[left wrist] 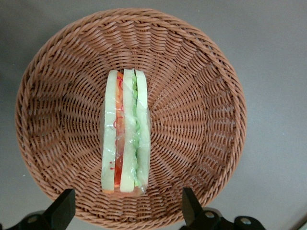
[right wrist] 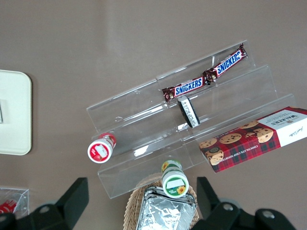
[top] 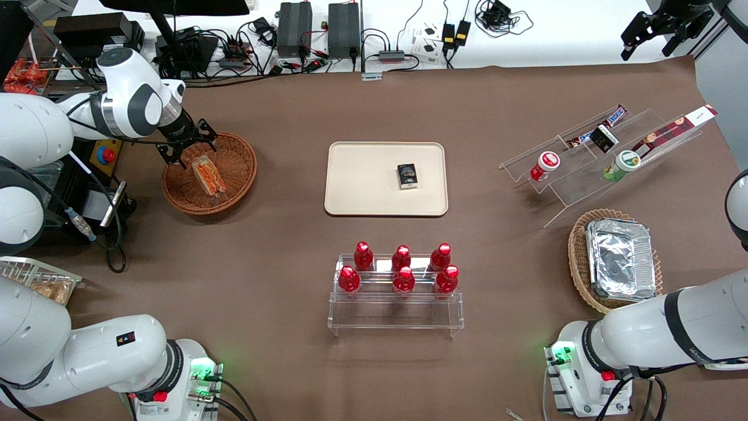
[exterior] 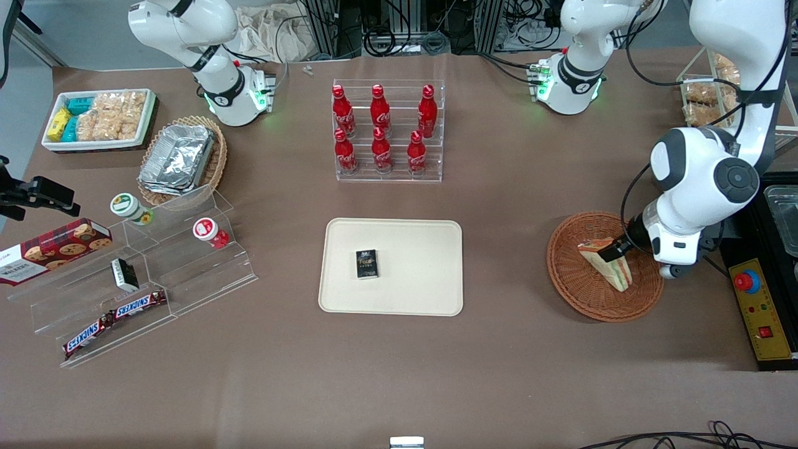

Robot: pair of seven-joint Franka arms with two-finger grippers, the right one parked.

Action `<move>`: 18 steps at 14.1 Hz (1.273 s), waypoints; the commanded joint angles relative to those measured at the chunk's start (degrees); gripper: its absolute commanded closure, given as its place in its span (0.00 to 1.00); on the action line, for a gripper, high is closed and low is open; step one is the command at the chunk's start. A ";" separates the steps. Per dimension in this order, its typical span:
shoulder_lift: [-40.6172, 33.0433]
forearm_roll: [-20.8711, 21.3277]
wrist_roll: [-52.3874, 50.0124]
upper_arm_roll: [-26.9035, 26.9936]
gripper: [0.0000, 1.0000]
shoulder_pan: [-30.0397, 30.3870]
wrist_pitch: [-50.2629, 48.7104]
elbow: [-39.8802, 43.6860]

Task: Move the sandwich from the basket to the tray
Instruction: 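Lower the open left gripper around the wrapped sandwich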

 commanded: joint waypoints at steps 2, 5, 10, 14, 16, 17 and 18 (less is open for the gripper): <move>1.68 3.21 -1.28 1.08 0.00 0.32 3.47 -1.22; 3.26 3.22 -1.37 1.35 0.00 0.32 5.14 -1.31; 5.54 3.22 -1.55 2.22 0.00 0.32 8.92 -2.45; 6.25 3.75 -1.28 2.23 0.16 0.32 9.02 -2.54; 5.99 6.11 -0.93 2.23 0.71 0.32 8.93 -2.97; 5.99 6.64 -0.93 2.23 0.88 0.32 8.93 -2.89; 5.90 6.65 -0.84 2.23 1.00 0.32 8.76 -2.80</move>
